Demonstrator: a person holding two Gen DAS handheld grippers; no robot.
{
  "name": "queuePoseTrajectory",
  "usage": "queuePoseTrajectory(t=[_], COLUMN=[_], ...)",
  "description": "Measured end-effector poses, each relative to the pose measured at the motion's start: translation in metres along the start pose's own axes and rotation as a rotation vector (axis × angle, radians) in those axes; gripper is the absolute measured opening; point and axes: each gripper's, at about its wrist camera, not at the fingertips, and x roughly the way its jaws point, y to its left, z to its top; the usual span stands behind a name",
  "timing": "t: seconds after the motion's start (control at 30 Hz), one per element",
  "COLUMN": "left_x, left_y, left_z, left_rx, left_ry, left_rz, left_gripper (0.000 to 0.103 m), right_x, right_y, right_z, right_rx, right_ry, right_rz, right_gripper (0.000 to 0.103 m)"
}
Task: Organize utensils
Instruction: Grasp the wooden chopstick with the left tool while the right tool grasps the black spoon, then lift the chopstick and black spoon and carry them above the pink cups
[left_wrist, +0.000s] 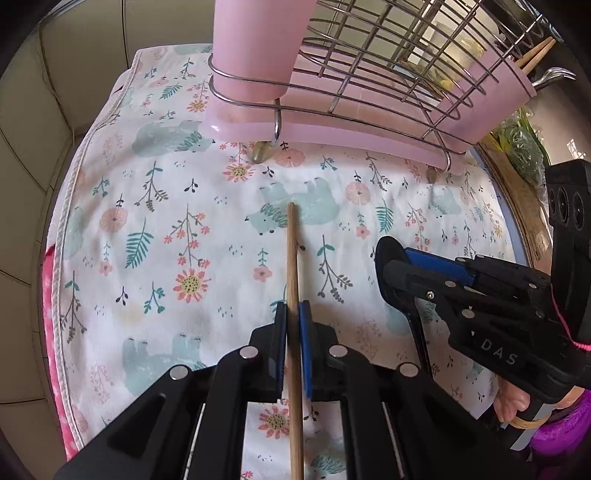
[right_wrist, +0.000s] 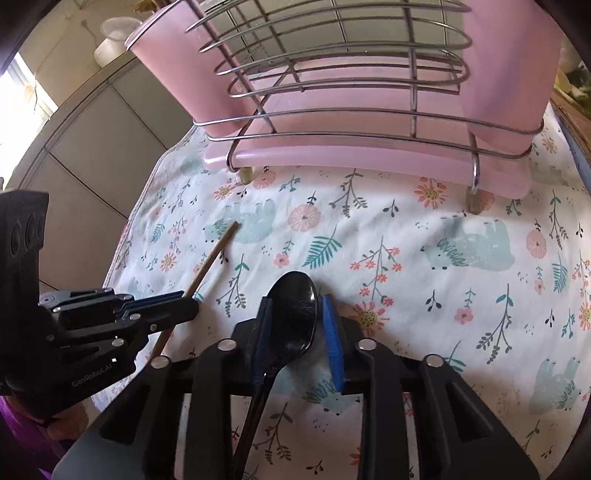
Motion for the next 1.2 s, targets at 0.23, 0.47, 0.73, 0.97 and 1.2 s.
queuePoseTrajectory(t=[0.23, 0.47, 0.73, 0.97, 1.2], left_x=[0.006, -0.024, -0.09, -0.143, -0.203], left_y=[-0.002, -0.007, 0.0, -0.007, -0.013], left_z=[0.013, 0.005, -0.006, -0.015, 0.001], left_rx=[0.036, 0.042, -0.013, -0.022, -0.042], left_ry=[0.053, -0.07, -0.317, -0.545, -0.731], left_rz=[0.006, 0.004, -0.038, -0.017, -0.012], left_gripper=[0.007, 0.006, 0.006, 0.006, 0.006], right_x=[-0.001, -0.031, -0.105, -0.166, -0.232], right_y=[-0.007, -0.01, -0.015, -0.014, -0.02], right_z=[0.004, 0.001, -0.003, -0.006, 0.008], right_rx=[0.024, 0.042, 0.044, 0.024, 0.01], right_ry=[-0.003, -0.094, -0.339, -0.584, -0.815], right_rz=[0.028, 0.075, 0.054, -0.054, -0.12], right_gripper=[0.007, 0.002, 0.002, 0.002, 0.002])
